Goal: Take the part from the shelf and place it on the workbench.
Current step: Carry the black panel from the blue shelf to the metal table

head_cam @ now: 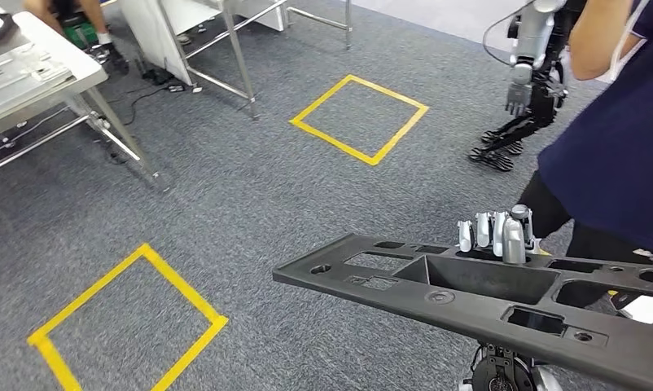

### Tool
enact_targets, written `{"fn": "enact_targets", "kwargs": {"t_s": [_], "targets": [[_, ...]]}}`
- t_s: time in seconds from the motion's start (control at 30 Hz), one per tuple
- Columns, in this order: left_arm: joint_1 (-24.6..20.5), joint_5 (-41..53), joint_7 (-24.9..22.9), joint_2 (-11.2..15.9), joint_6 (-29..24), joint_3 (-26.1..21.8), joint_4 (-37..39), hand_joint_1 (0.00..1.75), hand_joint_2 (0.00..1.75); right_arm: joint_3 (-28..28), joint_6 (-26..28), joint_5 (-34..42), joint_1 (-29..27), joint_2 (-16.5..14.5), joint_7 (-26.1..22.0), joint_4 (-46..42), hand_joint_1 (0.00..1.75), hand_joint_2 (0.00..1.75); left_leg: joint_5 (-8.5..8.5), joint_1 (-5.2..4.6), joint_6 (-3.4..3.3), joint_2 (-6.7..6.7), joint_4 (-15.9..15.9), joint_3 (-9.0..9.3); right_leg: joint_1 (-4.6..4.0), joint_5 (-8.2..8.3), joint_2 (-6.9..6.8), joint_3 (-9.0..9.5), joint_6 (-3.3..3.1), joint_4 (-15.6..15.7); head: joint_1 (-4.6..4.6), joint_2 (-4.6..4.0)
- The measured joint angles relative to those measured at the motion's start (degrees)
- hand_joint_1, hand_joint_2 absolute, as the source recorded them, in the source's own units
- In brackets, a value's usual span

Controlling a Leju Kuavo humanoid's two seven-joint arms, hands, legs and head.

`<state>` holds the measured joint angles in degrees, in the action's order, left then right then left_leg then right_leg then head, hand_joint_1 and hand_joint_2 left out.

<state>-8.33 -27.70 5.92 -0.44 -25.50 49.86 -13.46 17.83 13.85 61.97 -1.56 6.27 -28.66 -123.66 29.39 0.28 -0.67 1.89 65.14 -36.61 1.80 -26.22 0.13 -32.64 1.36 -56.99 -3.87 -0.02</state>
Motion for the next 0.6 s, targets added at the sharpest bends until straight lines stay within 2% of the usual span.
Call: {"fn": "enact_targets", "kwargs": {"t_s": [0.03, 0.07, 0.1, 0.13, 0.17, 0.23, 0.27, 0.3, 0.37, 0.4, 0.47, 0.5, 0.53, 0.57, 0.6], "targets": [[-0.12, 0.07, -0.09, -0.02, -0.01, 0.05, 0.0, 0.0, 1.75, -0.01, 0.06, -0.03, -0.01, 0.01, 0.01, 0.0, 1.75, 1.75, 1.56, 0.05, 0.1, -0.7, 4.11, -2.16, -0.15, -0.11, -0.78, 0.03, -0.12, -0.01, -0.02, 0.0], [-0.17, 0.15, -0.21, -0.04, -0.01, 0.11, 0.0, 0.0, 1.75, -0.02, 0.14, -0.05, -0.04, 0.02, 0.02, 0.0, 1.75, 1.75, 2.42, 0.08, 0.1, -0.98, 7.09, -3.76, -0.28, -0.22, -1.53, 0.08, -0.22, -0.01, -0.02, 0.0], [-0.2, 0.28, -0.35, -0.06, -0.02, 0.17, 0.0, 0.0, 1.75, -0.02, 0.26, -0.1, -0.05, 0.03, 0.03, -0.01, 1.75, 1.75, 2.17, 0.06, -0.02, -1.09, 7.88, -4.27, -0.41, -0.36, -2.29, 0.2, -0.28, -0.01, -0.02, 0.0], [-0.17, 0.4, -0.48, -0.08, -0.02, 0.23, 0.0, 0.0, 1.75, -0.02, 0.36, -0.17, -0.06, 0.03, 0.05, -0.01, 1.75, 1.75, 0.86, -0.02, -0.27, -1.26, 6.2, -3.52, -0.55, -0.52, -2.98, 0.39, -0.32, -0.01, -0.02, 0.0], [-0.14, 0.53, -0.57, -0.08, -0.03, 0.27, 0.0, 0.0, 1.75, -0.02, 0.44, -0.32, -0.06, 0.03, 0.09, -0.02, 1.75, 1.75, -1.15, -0.22, -0.69, -1.79, 2.39, -1.62, -0.68, -0.7, -3.64, 0.66, -0.33, 0.0, -0.02, 0.0], [-0.16, 0.69, -0.67, -0.08, -0.03, 0.36, 0.0, 0.0, 1.75, -0.02, 0.59, -0.65, -0.06, 0.03, 0.15, -0.05, 1.75, 1.75, -4.45, -1.06, -1.79, -4.14, -6.07, 2.55, -0.92, -1.07, -4.87, 1.2, -0.19, 0.07, -0.01, 0.0], [-0.24, 0.73, -0.67, -0.09, -0.02, 0.4, 0.0, 0.0, 1.75, -0.02, 0.68, -0.8, -0.06, 0.03, 0.21, -0.07, 1.75, 1.75, -5.18, -1.48, -2.23, -5.0, -8.55, 3.71, -1.0, -1.23, -5.39, 1.37, -0.03, 0.11, -0.01, 0.0], [-0.29, 0.74, -0.68, -0.1, -0.02, 0.46, 0.0, 0.0, 1.75, -0.02, 0.81, -0.92, -0.06, 0.03, 0.28, -0.07, 1.75, 1.75, -5.26, -1.79, -2.47, -5.34, -9.55, 4.04, -1.03, -1.35, -5.91, 1.47, 0.17, 0.17, 0.0, 0.0], [-0.11, 0.75, -0.75, -0.15, -0.01, 0.7, 0.0, 0.0, 1.75, -0.03, 1.1, -1.1, -0.02, 0.04, 0.44, -0.13, 1.75, 1.75, -5.51, -1.72, -2.76, -4.19, -10.13, 4.22, -1.06, -1.56, -6.67, 1.84, 0.67, 0.43, 0.0, 0.0], [0.07, 0.76, -0.81, -0.19, -0.01, 0.84, 0.0, 0.0, 1.75, -0.04, 1.22, -1.19, 0.03, 0.06, 0.52, -0.17, 1.75, 1.75, -5.76, -1.52, -2.85, -3.57, -10.67, 4.58, -1.01, -1.83, -6.08, 2.01, 0.93, 0.2, 0.04, 0.0], [0.15, 0.76, -0.92, -0.32, -0.01, 1.05, 0.0, 0.0, 1.75, -0.09, 1.42, -1.36, 0.07, 0.11, 0.6, -0.31, 1.75, 1.75, -6.27, -0.99, -3.2, -2.39, -11.62, 5.45, -0.94, -3.91, -3.14, 0.73, 1.33, -3.3, 0.14, 0.0], [0.06, 0.76, -0.92, -0.46, 0.04, 1.13, 0.0, 0.0, 1.75, -0.1, 1.52, -1.44, 0.02, 0.14, 0.63, -0.33, 1.75, 1.75, -6.31, -0.96, -3.32, -1.74, -11.74, 5.61, -0.86, -5.6, -1.59, -1.01, 1.46, -6.92, 0.2, 0.0], [-0.05, 0.75, -0.92, -0.63, 0.09, 1.19, 0.0, 0.0, 1.75, -0.11, 1.63, -1.52, -0.07, 0.16, 0.64, -0.36, 1.75, 1.75, -6.29, -0.92, -3.47, -1.03, -11.72, 5.67, -0.85, -7.26, -0.74, -3.21, 1.59, -11.01, 0.24, 0.0], [-0.09, 0.75, -0.92, -0.81, 0.17, 1.24, 0.0, 0.0, 1.75, -0.13, 1.73, -1.6, -0.16, 0.17, 0.66, -0.36, 1.75, 1.75, -6.24, -0.89, -3.5, -0.23, -11.71, 5.71, -0.81, -8.21, -0.43, -5.13, 1.75, -14.26, 0.28, 0.0], [-0.06, 0.75, -0.92, -0.97, 0.25, 1.26, 0.0, 0.0, 1.75, -0.13, 1.78, -1.68, -0.23, 0.18, 0.68, -0.36, 1.75, 1.75, -6.18, -0.83, -3.47, 0.59, -11.68, 5.78, -0.74, -8.07, -0.35, -6.29, 1.91, -15.77, 0.28, 0.0]]}}
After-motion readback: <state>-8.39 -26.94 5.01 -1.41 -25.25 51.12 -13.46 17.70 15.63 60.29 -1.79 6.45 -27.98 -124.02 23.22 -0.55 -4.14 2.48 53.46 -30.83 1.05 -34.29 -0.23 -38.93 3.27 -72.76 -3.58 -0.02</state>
